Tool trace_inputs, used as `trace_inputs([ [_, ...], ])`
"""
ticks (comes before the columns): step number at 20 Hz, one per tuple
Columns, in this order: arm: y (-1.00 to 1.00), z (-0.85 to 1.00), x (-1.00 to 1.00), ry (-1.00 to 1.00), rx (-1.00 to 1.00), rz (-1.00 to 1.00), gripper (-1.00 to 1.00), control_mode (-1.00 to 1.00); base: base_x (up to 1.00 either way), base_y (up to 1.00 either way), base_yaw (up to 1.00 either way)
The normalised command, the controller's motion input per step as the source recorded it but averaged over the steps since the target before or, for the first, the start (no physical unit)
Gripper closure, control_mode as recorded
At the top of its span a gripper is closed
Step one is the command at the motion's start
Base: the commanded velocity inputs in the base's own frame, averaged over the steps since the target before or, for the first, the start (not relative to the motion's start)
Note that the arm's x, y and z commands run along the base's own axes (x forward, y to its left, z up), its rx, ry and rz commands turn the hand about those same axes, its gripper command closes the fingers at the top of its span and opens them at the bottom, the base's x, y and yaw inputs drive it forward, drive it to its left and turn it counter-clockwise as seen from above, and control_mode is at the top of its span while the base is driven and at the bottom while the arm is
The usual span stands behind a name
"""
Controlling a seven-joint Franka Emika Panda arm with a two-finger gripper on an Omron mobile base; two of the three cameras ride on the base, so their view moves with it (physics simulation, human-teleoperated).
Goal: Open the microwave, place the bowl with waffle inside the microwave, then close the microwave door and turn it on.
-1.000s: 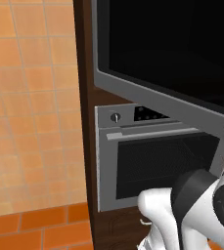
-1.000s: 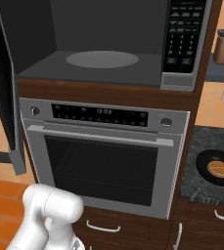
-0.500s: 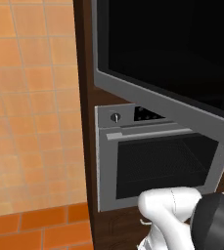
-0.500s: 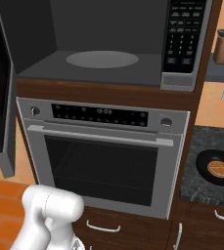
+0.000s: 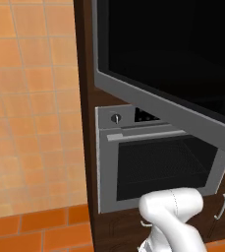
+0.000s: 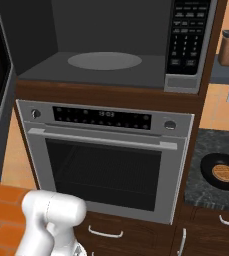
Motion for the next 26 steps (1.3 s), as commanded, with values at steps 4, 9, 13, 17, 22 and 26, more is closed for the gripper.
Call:
trace_inputs([
  [4, -0.03, 0.0, -0.12, 0.0, -0.04, 0.65, -1.0, -1.0, 0.0, 0.0, 0.0],
  [9, -0.18, 0.0, -0.02, 0.0, -0.02, 0.64, -1.0, -1.0, 0.0, 0.0, 0.0],
  [13, -0.12, 0.0, 0.0, 0.0, 0.0, 0.54, -1.0, -1.0, 0.0, 0.0, 0.0],
  [17, -0.14, 0.0, 0.0, 0.0, 0.0, 0.48, -1.0, -1.0, 0.0, 0.0, 0.0],
  [22, 0.0, 0.0, -0.12, 0.0, -0.01, 0.56, -1.0, -1.0, 0.0, 0.0, 0.0],
  [26, 0.14, 0.0, -0.19, 0.0, -0.04, 0.53, -1.0, -1.0, 0.0, 0.0, 0.0],
])
